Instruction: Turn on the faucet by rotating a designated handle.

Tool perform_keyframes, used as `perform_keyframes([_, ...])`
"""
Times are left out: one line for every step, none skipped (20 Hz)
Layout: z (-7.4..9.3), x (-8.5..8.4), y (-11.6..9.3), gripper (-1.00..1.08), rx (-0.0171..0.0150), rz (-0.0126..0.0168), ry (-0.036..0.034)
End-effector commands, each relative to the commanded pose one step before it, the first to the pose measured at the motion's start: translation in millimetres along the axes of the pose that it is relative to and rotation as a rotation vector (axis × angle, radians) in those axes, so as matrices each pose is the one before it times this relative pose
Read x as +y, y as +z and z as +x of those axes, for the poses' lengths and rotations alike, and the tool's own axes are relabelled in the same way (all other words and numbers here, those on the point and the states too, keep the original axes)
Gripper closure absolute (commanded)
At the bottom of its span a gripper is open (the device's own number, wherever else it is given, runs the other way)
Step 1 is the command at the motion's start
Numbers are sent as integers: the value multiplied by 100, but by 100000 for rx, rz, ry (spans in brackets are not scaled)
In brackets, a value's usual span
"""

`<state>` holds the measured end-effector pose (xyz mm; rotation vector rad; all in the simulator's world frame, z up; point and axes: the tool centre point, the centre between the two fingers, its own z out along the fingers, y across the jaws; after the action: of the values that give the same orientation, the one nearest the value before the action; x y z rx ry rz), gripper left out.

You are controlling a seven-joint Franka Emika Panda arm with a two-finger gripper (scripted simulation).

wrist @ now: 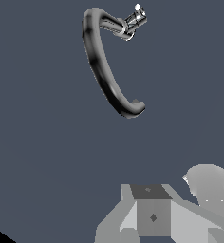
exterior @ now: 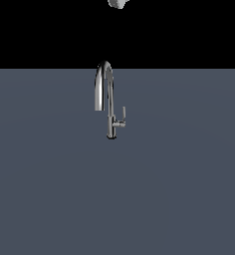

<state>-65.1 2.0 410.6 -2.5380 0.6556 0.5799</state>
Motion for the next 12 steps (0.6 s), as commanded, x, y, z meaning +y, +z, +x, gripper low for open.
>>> perform_keyframes([1762, -286, 224, 108, -3619, 4199, 4004])
perform_keyframes([699, -117, 88, 108, -1457, 1675, 1601])
perform_keyframes([703, -118, 88, 108, -1468, 1687, 1610])
perform_keyframes([707, -119, 89, 108, -1479, 1699, 1619])
perform_keyframes([712, -119, 88, 108, -1492, 1713, 1630])
perform_keyframes([716, -120, 89, 108, -1505, 1727, 1642])
perform_keyframes([721, -120, 89, 108, -1518, 1741, 1654])
perform_keyframes([727, -121, 89, 108, -1532, 1757, 1668])
perform_keyframes([732, -122, 90, 108, -1547, 1773, 1682])
perform_keyframes([739, -122, 90, 108, -1563, 1791, 1698])
perform_keyframes([745, -124, 90, 108, -1579, 1809, 1714])
perform_keyframes([752, -125, 91, 108, -1596, 1828, 1732])
